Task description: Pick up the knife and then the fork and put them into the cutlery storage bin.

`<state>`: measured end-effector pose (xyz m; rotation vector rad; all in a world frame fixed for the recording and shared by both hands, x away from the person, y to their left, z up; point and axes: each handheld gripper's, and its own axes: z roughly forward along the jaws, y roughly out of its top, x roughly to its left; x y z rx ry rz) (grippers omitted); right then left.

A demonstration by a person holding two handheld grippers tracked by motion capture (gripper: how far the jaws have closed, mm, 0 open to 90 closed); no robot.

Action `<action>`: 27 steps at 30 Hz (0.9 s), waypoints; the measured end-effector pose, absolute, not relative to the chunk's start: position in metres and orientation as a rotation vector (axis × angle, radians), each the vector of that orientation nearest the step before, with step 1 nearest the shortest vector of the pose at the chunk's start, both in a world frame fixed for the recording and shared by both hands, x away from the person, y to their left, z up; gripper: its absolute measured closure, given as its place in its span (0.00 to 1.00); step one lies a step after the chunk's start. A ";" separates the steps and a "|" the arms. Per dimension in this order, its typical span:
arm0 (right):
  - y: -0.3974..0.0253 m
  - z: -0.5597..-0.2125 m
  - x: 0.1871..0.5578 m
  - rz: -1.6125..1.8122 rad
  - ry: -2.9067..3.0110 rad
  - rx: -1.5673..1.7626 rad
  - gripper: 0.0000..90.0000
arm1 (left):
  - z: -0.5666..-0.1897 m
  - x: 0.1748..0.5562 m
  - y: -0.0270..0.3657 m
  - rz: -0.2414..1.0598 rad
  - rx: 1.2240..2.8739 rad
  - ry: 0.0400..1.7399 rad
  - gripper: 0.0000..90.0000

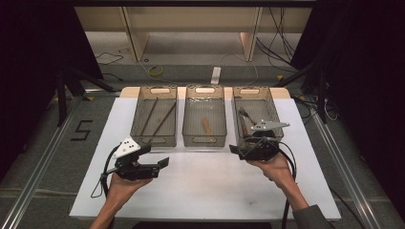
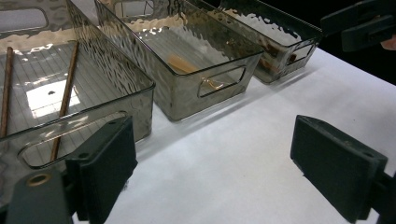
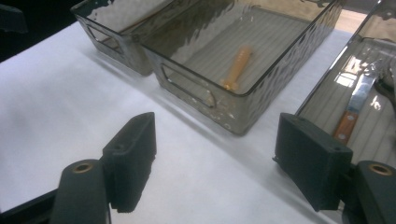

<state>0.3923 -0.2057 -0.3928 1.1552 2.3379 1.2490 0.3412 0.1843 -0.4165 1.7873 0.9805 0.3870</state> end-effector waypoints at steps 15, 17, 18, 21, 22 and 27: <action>-0.210 -0.408 0.364 1.333 2.322 1.100 0.31 | -0.417 0.341 0.184 0.381 1.786 0.980 0.15; -0.212 -0.410 0.360 1.342 2.317 1.104 0.31 | -0.417 0.341 0.184 0.380 1.786 0.980 0.15; -0.212 -0.411 0.358 1.344 2.321 1.102 0.30 | -0.416 0.341 0.184 0.380 1.786 0.980 0.15; -0.213 -0.413 0.353 1.349 2.326 1.095 0.30 | -0.417 0.342 0.184 0.378 1.780 0.983 0.15; -0.214 -0.414 0.352 1.351 2.329 1.093 0.30 | -0.417 0.342 0.184 0.378 1.779 0.984 0.15; -0.216 -0.415 0.344 1.374 2.316 1.080 0.29 | -0.417 0.341 0.184 0.376 1.779 0.984 0.15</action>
